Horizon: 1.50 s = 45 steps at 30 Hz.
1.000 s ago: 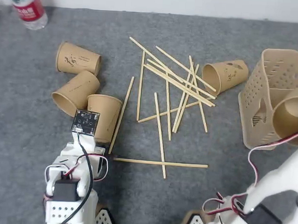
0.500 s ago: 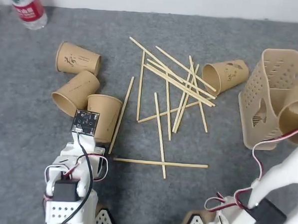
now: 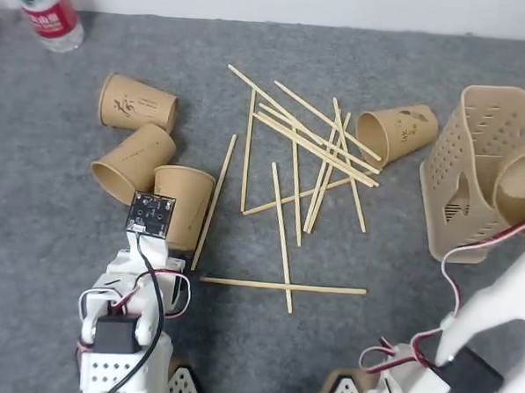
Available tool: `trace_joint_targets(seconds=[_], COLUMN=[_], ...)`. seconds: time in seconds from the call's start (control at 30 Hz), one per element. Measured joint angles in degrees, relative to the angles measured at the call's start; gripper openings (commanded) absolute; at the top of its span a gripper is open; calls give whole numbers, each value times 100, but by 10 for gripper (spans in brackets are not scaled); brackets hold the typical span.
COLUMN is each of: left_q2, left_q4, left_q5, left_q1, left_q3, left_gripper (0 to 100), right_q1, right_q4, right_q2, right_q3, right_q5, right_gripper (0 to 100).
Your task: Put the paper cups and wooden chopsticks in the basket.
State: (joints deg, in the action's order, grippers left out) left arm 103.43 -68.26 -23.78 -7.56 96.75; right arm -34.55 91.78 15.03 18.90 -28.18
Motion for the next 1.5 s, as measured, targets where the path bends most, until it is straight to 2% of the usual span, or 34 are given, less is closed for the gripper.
trace_joint_targets(seconds=[0.43,0.77,0.83,0.93,0.97,1.03,1.1,1.5], left_q2=[0,0,0,0,0,0,0,0], left_q4=[0,0,0,0,0,0,0,0], left_q5=[0,0,0,0,0,0,0,0], left_q1=[0,-9,-9,-9,-9,-9,-9,0], left_q3=[0,0,0,0,0,0,0,0], left_gripper=[130,130,130,130,130,130,130,130], right_q1=[712,730,756,765,765,765,765,756], right_q4=[-1055,-1899,-1934,-1934,-1934,-1960,-1969,-1459], right_q2=[0,9,9,9,9,44,62,26], right_q3=[-176,-826,-826,-826,-826,-818,-818,-809], right_q5=[404,448,448,448,448,448,448,475], right_gripper=[166,165,151,13,0,33,3,7])
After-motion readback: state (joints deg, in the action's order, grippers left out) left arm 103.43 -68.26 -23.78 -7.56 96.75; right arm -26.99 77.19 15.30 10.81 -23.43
